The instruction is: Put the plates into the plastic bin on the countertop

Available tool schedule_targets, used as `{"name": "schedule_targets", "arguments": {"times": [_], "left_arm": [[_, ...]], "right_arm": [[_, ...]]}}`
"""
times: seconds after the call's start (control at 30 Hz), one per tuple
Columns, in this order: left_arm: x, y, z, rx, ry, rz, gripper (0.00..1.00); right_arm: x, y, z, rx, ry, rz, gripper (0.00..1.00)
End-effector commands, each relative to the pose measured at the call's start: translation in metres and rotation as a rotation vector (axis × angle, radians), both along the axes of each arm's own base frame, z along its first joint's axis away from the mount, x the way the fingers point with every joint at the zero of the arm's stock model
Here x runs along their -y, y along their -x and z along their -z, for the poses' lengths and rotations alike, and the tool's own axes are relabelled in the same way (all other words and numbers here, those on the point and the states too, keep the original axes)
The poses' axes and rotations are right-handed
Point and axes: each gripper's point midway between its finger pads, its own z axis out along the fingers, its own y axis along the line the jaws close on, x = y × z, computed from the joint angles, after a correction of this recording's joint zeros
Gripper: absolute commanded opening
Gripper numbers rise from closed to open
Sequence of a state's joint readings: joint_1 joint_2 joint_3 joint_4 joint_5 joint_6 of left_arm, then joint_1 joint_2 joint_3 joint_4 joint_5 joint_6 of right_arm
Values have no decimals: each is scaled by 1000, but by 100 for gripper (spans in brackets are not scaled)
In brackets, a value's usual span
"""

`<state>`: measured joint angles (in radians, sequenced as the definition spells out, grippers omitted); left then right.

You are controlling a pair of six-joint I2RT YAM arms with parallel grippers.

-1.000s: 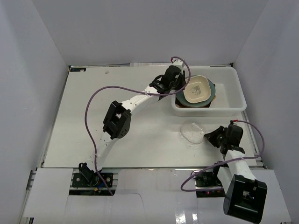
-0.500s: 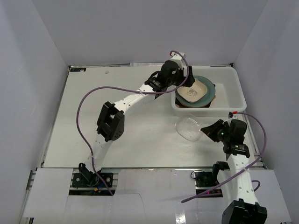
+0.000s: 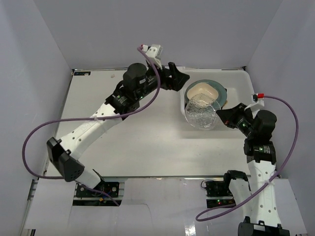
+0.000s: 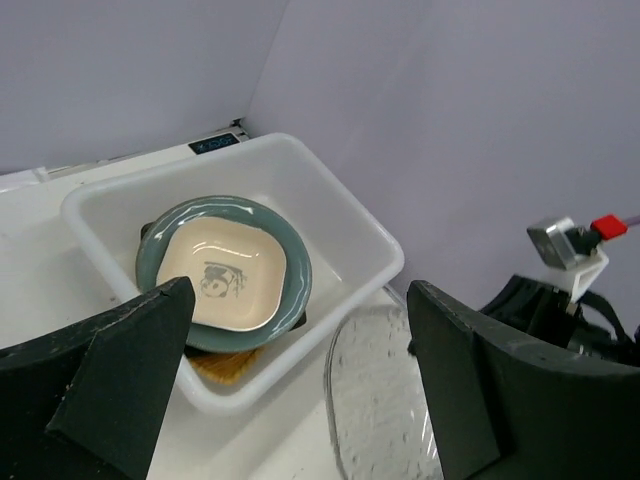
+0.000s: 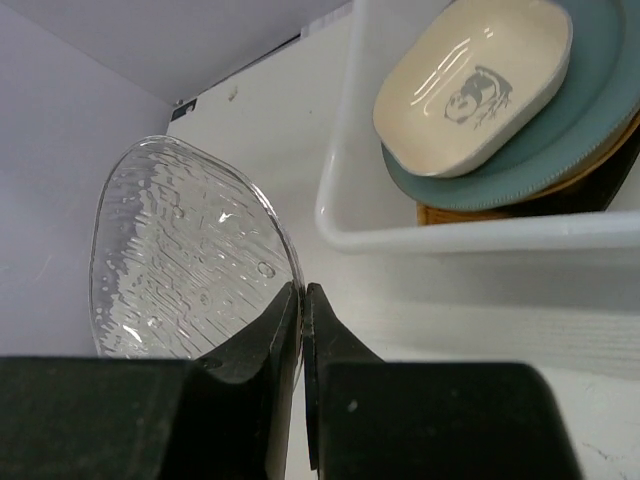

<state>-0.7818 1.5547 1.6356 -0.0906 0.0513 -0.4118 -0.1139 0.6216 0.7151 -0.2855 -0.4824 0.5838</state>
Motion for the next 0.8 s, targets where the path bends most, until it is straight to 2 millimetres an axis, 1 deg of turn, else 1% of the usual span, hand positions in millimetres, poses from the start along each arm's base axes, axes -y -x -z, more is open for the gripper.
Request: {"name": "schedule_targets", "arguments": {"times": [0.0,0.03,0.07,0.1,0.13,0.17,0.2,0.23,0.27,0.3,0.33,0.37,0.4,0.43,0.47,0.5,0.53,0.57,0.6,0.67,0.7,0.73,0.77], "left_arm": [[-36,22,20,-47,-34,-61,98],[-47,24,25,-53,-42,-90,98],[-54,29,30,-57,-51,-101,98],[-62,34,55,-89,-94,-114,98],[-78,45,47,-63,-84,-130,98],[-89,46,54,-66,-96,-170,98],[-97,49,81,-100,-140,-186,98],[-109,57,80,-85,-138,-201,98],[-118,58,88,-89,-148,-232,98],[-124,61,97,-95,-163,-243,98],[-133,66,114,-109,-183,-255,98],[-138,67,122,-114,-197,-271,98],[-144,68,130,-123,-214,-292,98],[-148,70,145,-142,-238,-298,98],[-151,73,149,-147,-251,-302,98],[-153,74,152,-151,-258,-303,98],[-154,75,159,-160,-273,-301,98],[-156,76,164,-160,-292,-297,98],[-158,77,166,-160,-299,-306,98],[-163,76,170,-159,-309,-323,98],[-163,77,172,-159,-309,-322,98],[-161,77,173,-159,-307,-317,98],[-160,77,175,-160,-306,-311,98]], "right_arm": [[3,-24,-38,132,42,0,8],[7,-31,-39,138,59,17,8],[16,-41,-39,136,83,62,8],[21,-55,-39,129,120,73,8],[27,-63,-38,123,142,93,8],[32,-72,-36,104,155,115,8],[35,-85,-31,63,171,112,8],[35,-93,-30,53,172,109,8],[37,-100,-27,42,171,116,8],[39,-114,-24,50,169,126,8],[42,-122,-22,51,154,147,8],[50,-133,-13,31,155,193,8],[54,-142,-14,44,152,214,8],[56,-149,-18,46,148,233,8],[60,-161,-3,8,154,249,8],[59,-169,2,-10,155,249,8],[59,-176,-2,-7,166,246,9],[62,-186,14,-49,183,263,9],[61,-191,18,-61,197,265,9],[66,-200,29,-87,217,289,11],[65,-203,32,-91,220,291,11],[64,-207,39,-108,221,286,12],[57,-212,35,-101,222,274,13]]}}
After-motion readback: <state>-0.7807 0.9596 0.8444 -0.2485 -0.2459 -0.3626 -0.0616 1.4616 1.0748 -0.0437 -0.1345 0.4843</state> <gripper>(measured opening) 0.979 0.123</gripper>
